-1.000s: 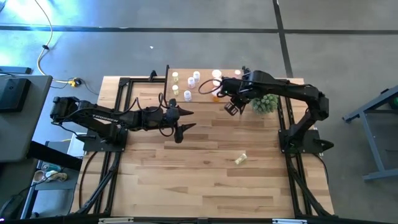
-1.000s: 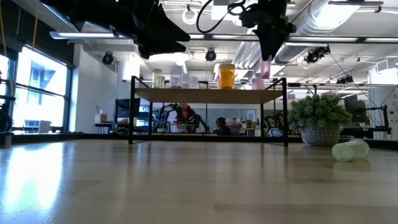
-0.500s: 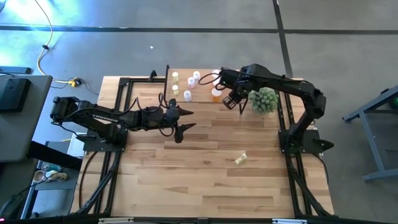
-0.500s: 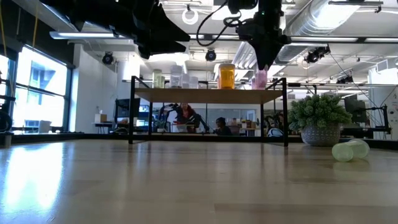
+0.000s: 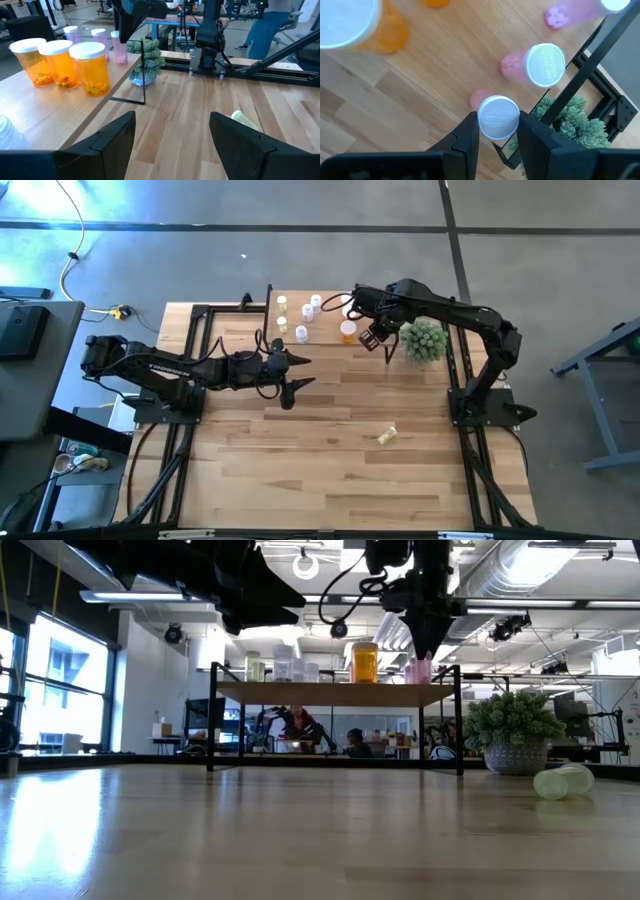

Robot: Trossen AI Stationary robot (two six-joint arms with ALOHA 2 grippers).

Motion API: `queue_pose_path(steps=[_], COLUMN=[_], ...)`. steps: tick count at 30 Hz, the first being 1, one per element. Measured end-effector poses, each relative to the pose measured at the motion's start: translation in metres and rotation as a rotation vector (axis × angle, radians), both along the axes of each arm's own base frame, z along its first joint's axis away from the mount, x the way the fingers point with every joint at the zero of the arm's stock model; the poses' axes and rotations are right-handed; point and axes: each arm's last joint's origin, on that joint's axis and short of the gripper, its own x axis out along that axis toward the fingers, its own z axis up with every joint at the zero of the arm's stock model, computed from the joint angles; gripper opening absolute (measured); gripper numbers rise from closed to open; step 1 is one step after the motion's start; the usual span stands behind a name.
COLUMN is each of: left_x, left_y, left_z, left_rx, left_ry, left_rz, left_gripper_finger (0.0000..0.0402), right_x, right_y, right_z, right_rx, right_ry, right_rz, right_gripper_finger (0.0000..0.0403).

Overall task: Pick and place medicine bottles onto shelf by color
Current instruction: Put the pink pill bottle aligned with the other pink bottle on the shelf

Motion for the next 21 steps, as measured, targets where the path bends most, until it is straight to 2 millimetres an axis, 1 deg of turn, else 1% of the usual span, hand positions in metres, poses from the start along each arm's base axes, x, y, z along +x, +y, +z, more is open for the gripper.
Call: queue_pose_path(steps=[7,17,21], left_x=[0.0000,0.0000,0.0000], left_y=[0.0000,0.0000,0.0000], left_z=[0.0000,-0.0001,-0.0001], left_rx=[0.000,0.000,0.000], left_ry=[0.000,0.000,0.000], left_rz=[0.001,0.001,0.001], left_gripper_finger=[0.0243,0.0243,0.0243], right_x=[-0.0029,-0.0014,-0.0016], right_y=[0.0015,0.0015,0.0014], right_z=[-0.0004,-0.0040,-0.0036], right_rx=[0.018,0.033,0.026], right_ry=[0.027,0.039,0.043], right_rz=[-0.018,0.003,0.012], right_gripper_finger=[0.0101,0.0153,0.0167])
